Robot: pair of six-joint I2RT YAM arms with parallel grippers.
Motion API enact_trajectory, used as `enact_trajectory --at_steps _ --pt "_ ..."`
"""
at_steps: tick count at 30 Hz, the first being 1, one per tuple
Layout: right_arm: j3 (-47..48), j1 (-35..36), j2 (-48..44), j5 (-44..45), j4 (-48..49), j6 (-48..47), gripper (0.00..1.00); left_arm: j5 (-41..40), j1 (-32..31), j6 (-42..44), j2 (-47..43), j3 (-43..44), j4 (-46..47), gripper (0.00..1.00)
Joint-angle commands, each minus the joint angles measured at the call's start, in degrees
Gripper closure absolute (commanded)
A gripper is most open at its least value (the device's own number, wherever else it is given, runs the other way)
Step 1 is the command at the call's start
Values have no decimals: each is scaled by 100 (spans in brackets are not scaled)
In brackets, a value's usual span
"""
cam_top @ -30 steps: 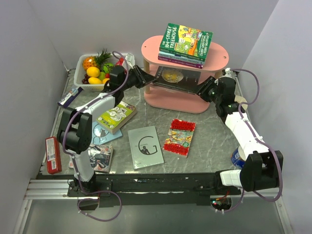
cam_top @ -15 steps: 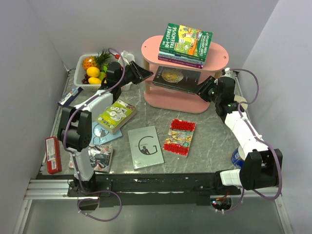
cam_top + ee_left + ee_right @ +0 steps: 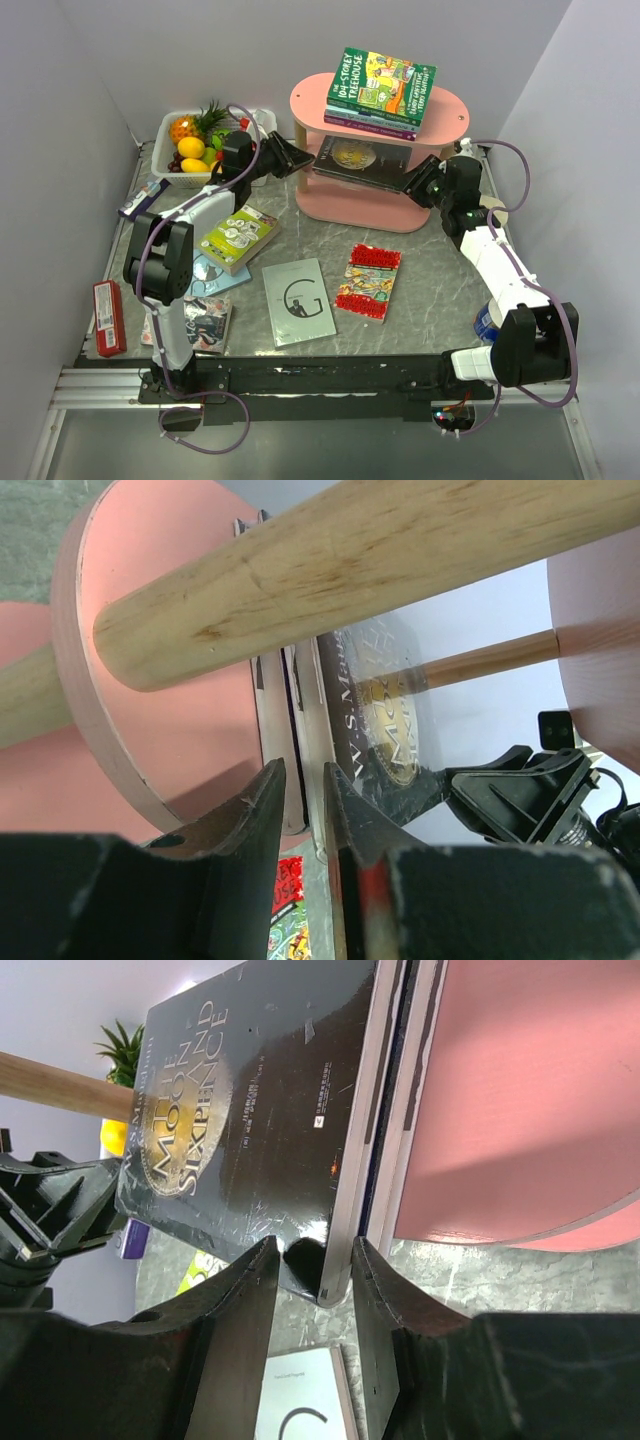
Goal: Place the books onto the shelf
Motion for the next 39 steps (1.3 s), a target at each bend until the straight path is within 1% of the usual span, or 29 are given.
enact_trajectory --at_steps 1,8,16,31,39 --pt "277 0 70 -32 265 16 57 189 -57 -155 -15 231 352 72" --pt "286 0 52 -40 265 16 57 216 -136 -146 29 371 326 73" --pt "294 9 44 -58 265 42 57 207 -224 -190 56 293 387 73" --pt "435 9 131 -67 239 51 57 215 -268 -182 240 688 264 73" --pt "505 18 228 -58 212 34 57 242 -268 -182 284 741 255 73"
